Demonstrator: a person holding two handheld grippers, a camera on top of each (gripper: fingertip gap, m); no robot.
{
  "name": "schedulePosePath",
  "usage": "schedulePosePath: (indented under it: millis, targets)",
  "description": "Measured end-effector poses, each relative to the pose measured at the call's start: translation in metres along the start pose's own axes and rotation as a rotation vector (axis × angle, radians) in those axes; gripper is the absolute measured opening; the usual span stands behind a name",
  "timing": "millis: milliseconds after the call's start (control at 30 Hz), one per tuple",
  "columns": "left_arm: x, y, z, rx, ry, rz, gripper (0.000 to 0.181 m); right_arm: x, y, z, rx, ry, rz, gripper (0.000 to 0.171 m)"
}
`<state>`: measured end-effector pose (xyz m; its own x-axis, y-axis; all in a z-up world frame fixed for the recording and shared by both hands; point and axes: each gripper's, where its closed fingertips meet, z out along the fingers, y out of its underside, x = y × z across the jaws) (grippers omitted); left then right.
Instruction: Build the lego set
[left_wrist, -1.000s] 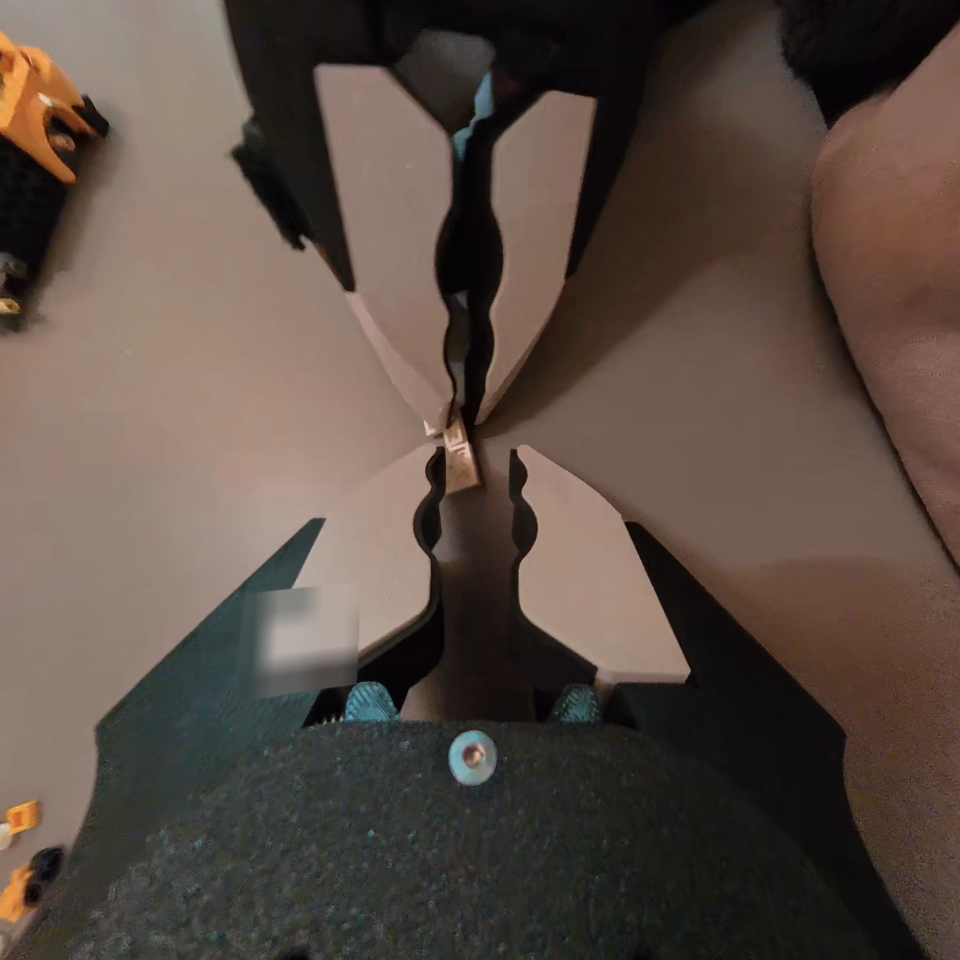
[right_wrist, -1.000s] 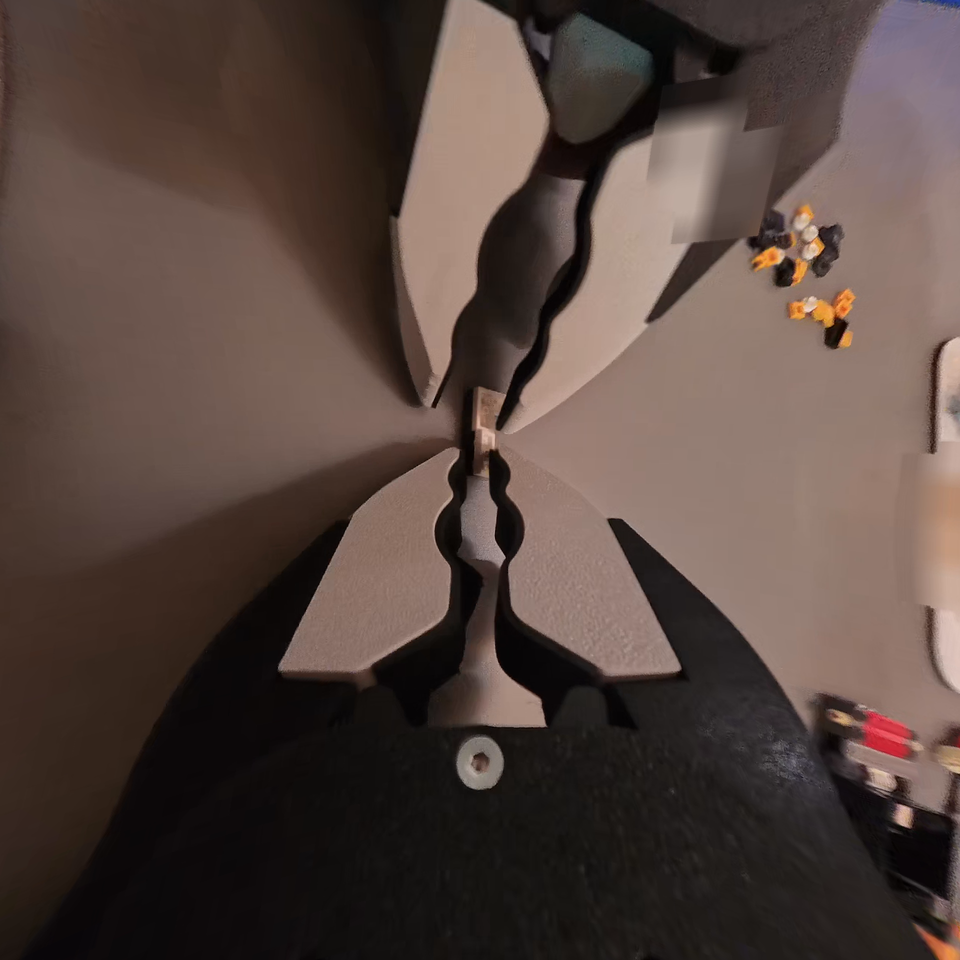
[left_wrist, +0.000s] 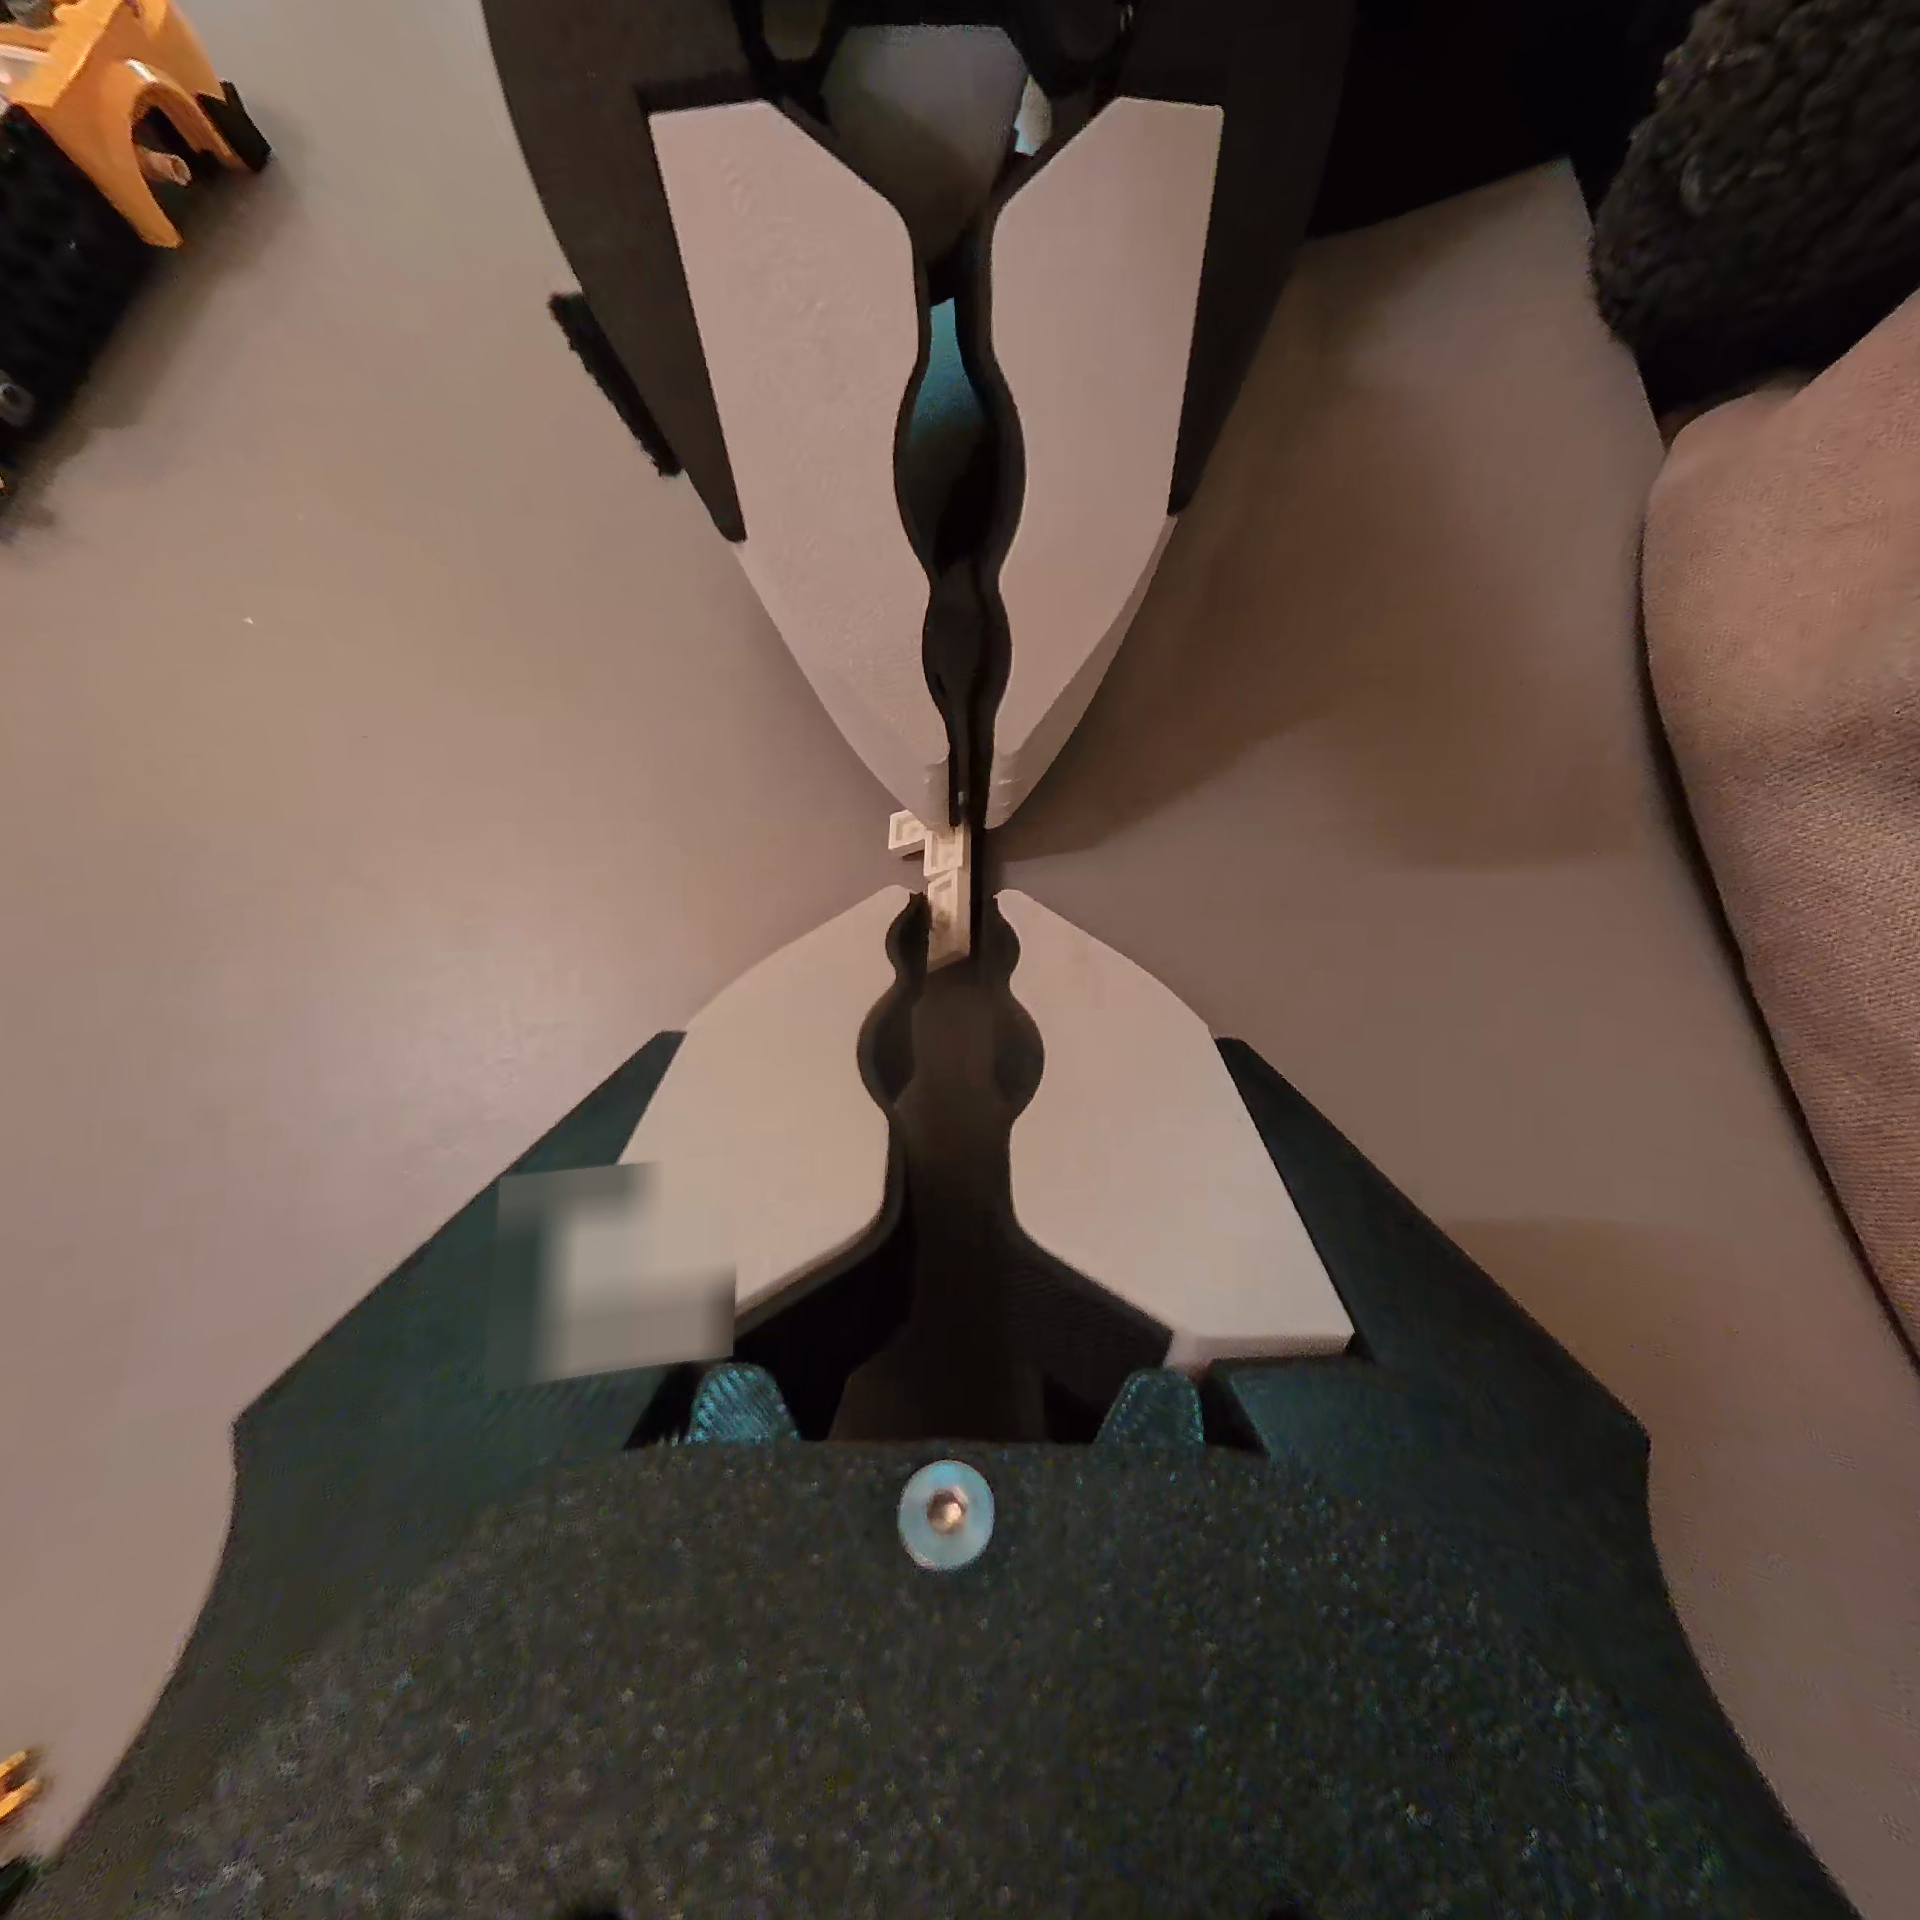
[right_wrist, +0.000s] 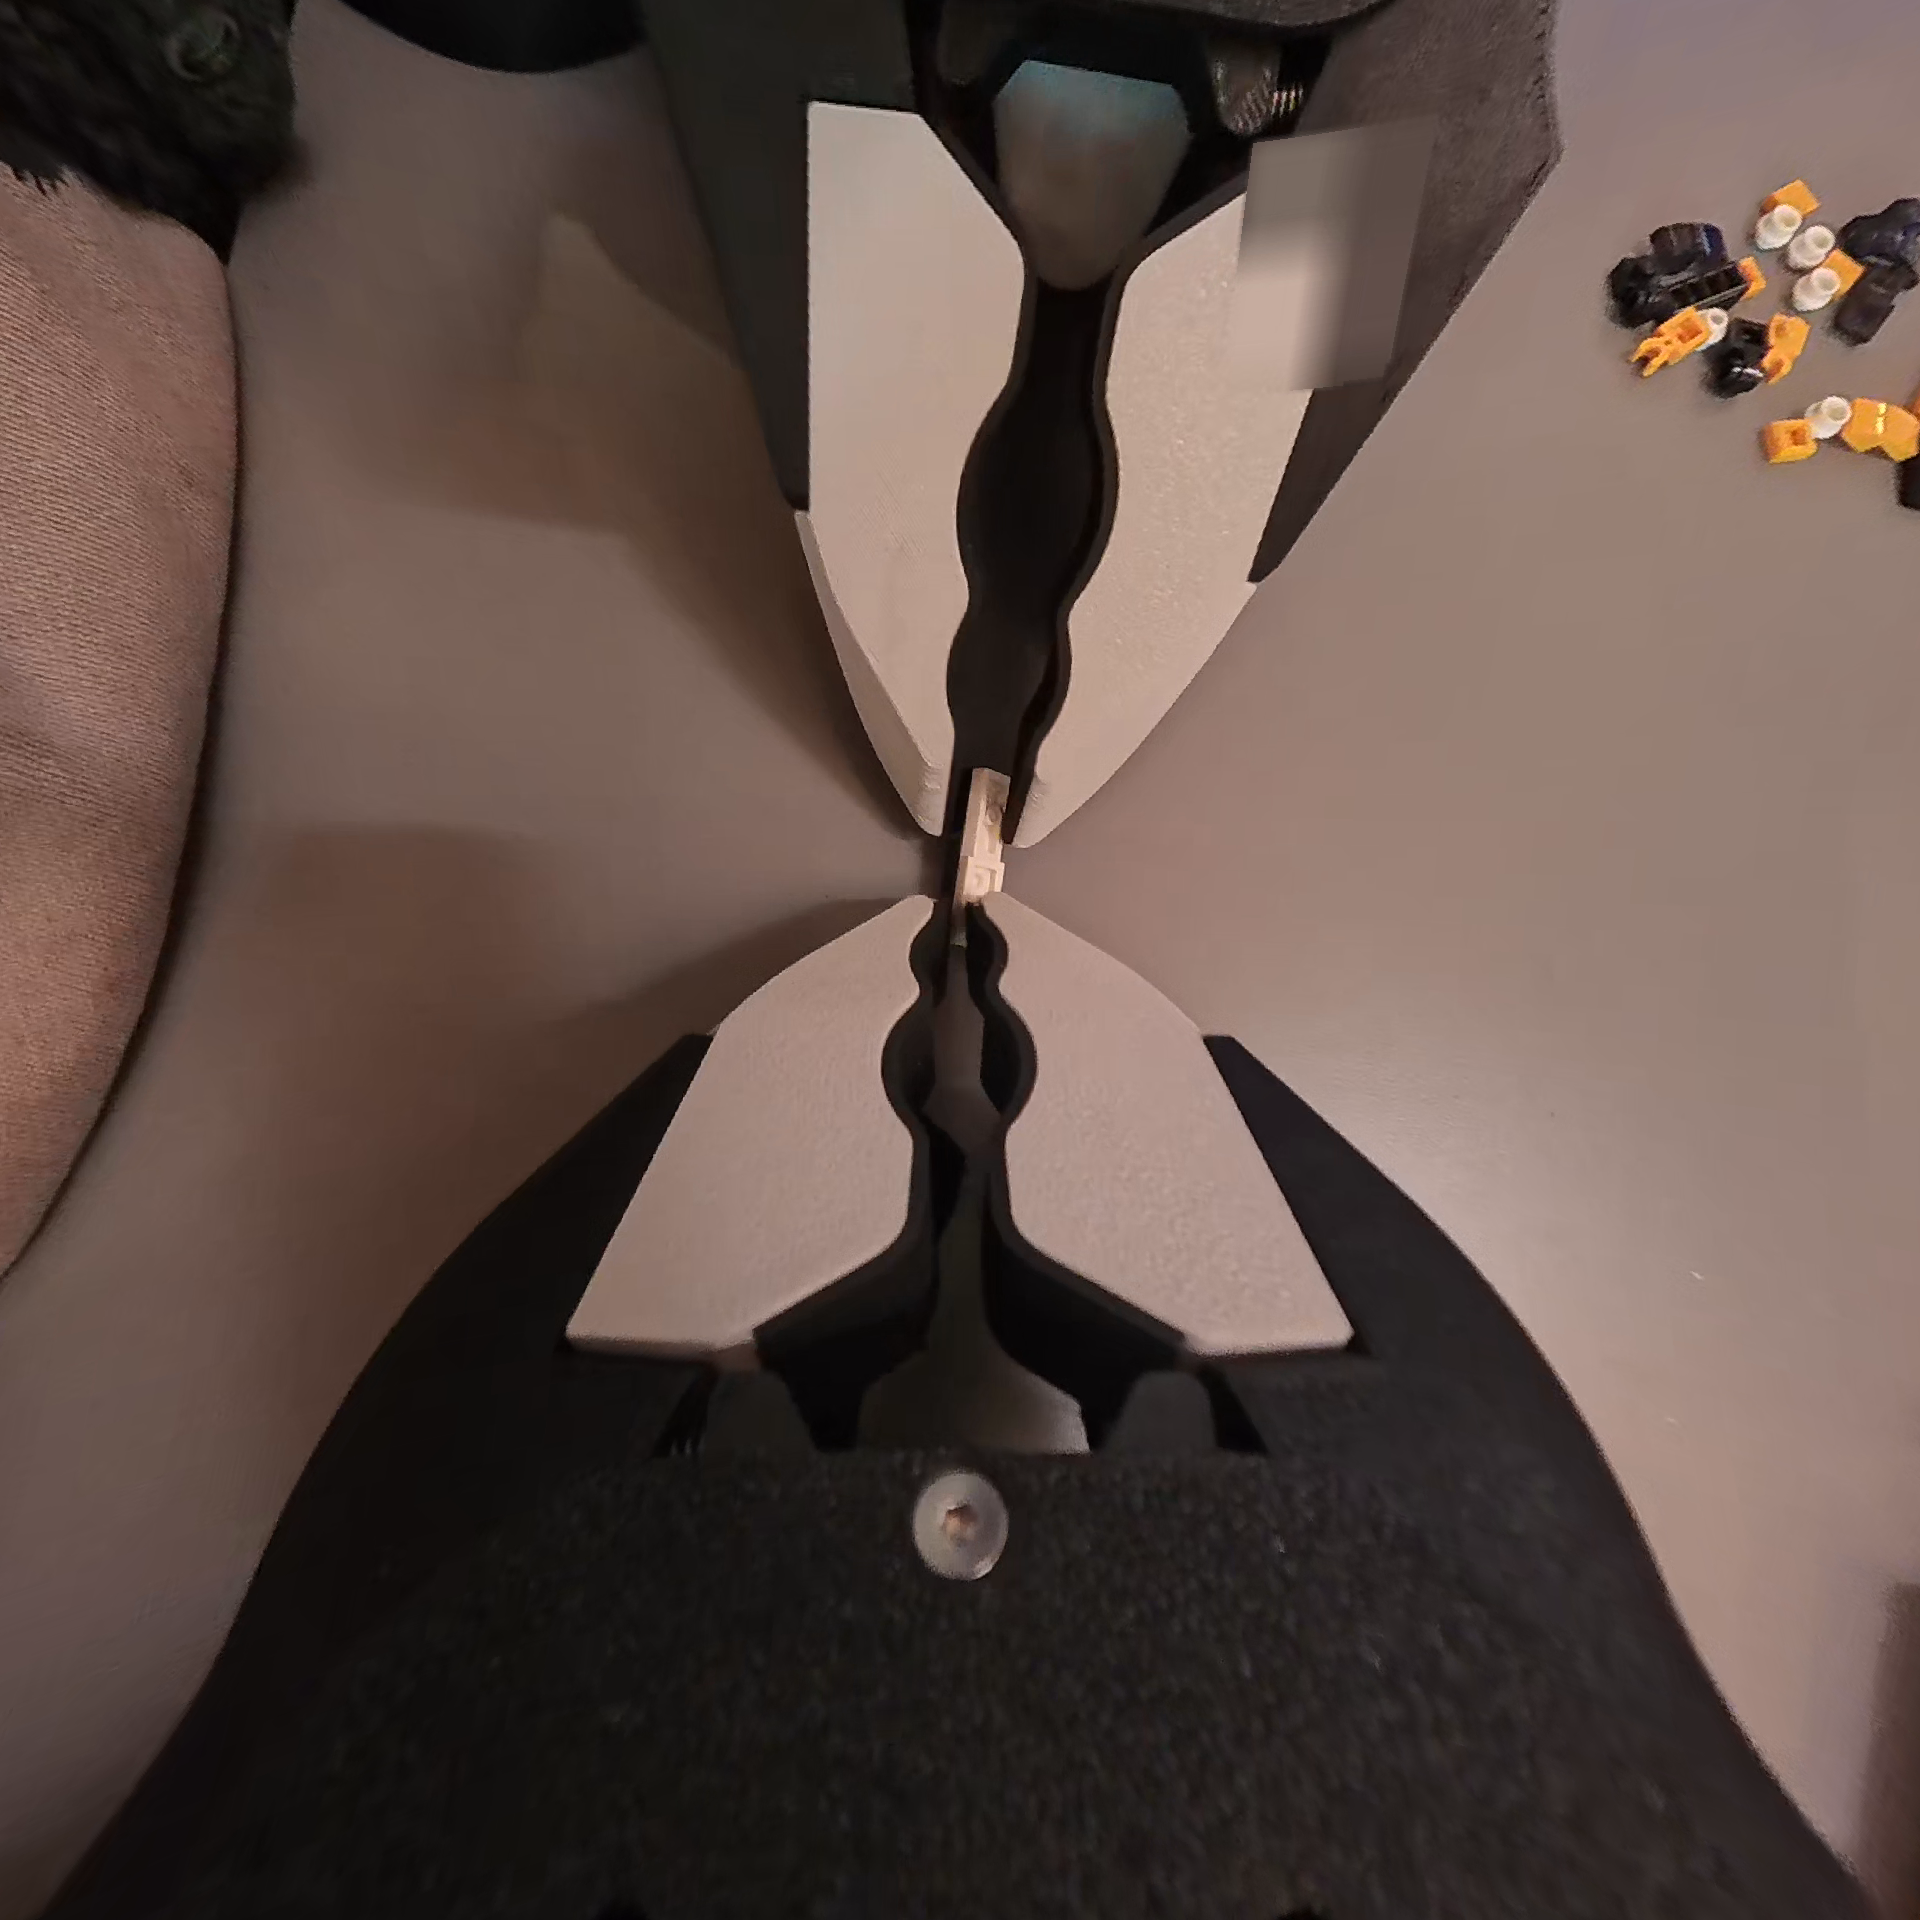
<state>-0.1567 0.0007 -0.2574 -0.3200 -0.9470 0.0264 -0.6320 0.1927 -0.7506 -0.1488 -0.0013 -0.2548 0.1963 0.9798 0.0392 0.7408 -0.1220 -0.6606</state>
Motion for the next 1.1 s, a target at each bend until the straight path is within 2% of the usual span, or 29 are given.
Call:
schedulePosePath:
  millis: [67,333,667,833,1100]
  targets:
    - [-0.0010,0.0001,-0.0002,0.002,-0.005,-0.005,0.009,-0.0004,0.0021,0.0006,-0.015,-0.001,0.001,0.009]
    - [-0.0021,0.0004,-0.0001,0.005,-0.025,0.018,0.009,0.0017,0.0024,0.0004,-0.012,0.011,-0.004,0.006]
    - [-0.0043,0.0016,0.0020,-0.041,-0.183,0.340,0.009,0.0014,0.0030,-0.0008,-0.017,-0.006,0.044,0.004]
    - [-0.0038,-0.0009,0.0017,-0.035,-0.195,0.359,0.018,-0.0010,0.0031,-0.0005,-0.035,-0.001,0.034,0.005]
    - [0.0014,-0.0027,0.0041,-0.050,-0.212,0.449,0.015,-0.0056,0.0025,-0.0003,-0.035,-0.042,0.094,0.005]
